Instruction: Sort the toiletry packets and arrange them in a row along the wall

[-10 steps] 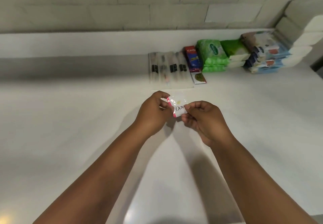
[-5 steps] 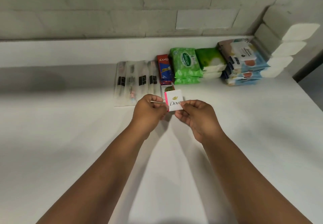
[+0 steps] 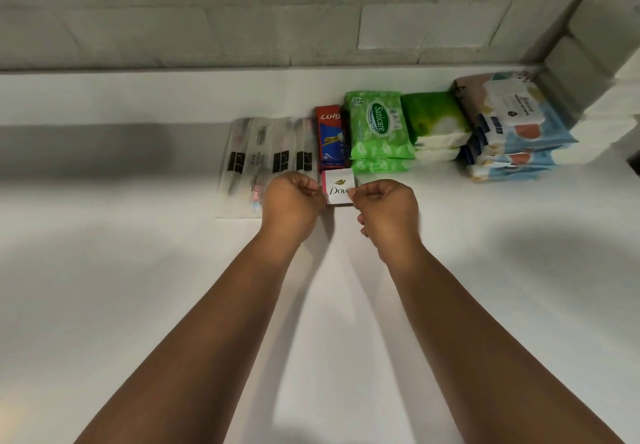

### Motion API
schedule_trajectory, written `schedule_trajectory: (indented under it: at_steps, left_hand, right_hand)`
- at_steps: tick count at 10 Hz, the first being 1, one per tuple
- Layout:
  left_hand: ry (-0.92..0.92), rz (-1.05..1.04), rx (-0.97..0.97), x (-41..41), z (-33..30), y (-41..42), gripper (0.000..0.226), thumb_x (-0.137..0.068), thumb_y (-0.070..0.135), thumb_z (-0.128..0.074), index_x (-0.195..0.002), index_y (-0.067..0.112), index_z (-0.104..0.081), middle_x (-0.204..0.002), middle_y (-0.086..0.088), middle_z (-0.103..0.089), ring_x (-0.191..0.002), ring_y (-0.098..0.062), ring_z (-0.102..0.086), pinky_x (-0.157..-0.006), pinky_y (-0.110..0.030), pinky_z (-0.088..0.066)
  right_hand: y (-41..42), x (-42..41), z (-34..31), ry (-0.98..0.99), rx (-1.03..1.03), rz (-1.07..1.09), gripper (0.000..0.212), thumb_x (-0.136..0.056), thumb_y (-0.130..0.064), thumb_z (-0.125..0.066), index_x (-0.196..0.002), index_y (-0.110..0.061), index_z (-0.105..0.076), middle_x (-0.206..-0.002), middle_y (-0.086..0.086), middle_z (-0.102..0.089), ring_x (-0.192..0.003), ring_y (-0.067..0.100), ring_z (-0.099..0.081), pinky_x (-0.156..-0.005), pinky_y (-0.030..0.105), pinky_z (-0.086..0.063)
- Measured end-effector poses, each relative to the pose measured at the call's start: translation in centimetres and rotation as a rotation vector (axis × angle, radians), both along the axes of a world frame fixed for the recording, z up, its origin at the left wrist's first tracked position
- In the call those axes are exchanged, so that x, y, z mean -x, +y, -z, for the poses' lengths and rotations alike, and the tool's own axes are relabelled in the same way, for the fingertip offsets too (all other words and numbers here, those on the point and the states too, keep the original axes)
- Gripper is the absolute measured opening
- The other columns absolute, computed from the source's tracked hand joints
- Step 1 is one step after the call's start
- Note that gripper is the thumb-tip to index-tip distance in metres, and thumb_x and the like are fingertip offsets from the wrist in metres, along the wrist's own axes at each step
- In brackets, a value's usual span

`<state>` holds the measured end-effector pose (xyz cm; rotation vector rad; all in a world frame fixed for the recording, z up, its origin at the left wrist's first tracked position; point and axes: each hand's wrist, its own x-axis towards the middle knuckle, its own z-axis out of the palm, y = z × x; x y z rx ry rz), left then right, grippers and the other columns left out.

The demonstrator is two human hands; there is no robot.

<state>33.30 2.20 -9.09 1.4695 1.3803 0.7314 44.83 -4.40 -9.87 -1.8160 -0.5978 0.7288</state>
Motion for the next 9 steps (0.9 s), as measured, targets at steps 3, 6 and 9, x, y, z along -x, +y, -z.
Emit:
schedule_trajectory:
  at_steps: [3, 6, 9]
  left_hand:
    - [0.022, -0.011, -0.033, 0.0, 0.7, 0.3, 0.007, -0.080, 0.004, -0.071, -0.086, 0.006, -0.072, -0.082, -0.011, -0.074, -0.071, -0.020, -0.066, -0.080, -0.037, -0.058]
    - [0.060, 0.017, -0.057, 0.1, 0.7, 0.3, 0.007, -0.083, 0.007, -0.067, -0.084, 0.008, -0.074, -0.078, -0.008, -0.074, -0.065, -0.016, -0.064, -0.076, -0.032, -0.057]
    - [0.111, 0.023, -0.131, 1.0, -0.9, -0.7, 0.014, -0.085, 0.010, -0.059, -0.079, 0.008, -0.072, -0.072, -0.003, -0.066, -0.067, -0.017, -0.062, -0.065, -0.024, -0.049]
  right_hand:
    - [0.5, -0.2, 0.3, -0.083, 0.052, -0.011, 0.009, -0.080, -0.025, -0.070, -0.073, -0.019, -0.070, -0.058, -0.005, -0.064, -0.053, 0.017, -0.058, -0.055, 0.031, -0.051]
    - [0.5, -0.3, 0.6, -0.106, 0.057, -0.020, 0.012, -0.082, -0.028, -0.071, -0.075, -0.018, -0.070, -0.062, -0.003, -0.065, -0.057, 0.018, -0.061, -0.058, 0.033, -0.053]
    - [-0.6, 0.0, -0.7, -0.076, 0.074, -0.017, 0.015, -0.086, -0.025, -0.067, -0.079, -0.012, -0.066, -0.060, 0.004, -0.062, -0.044, 0.020, -0.055, -0.044, 0.027, -0.047]
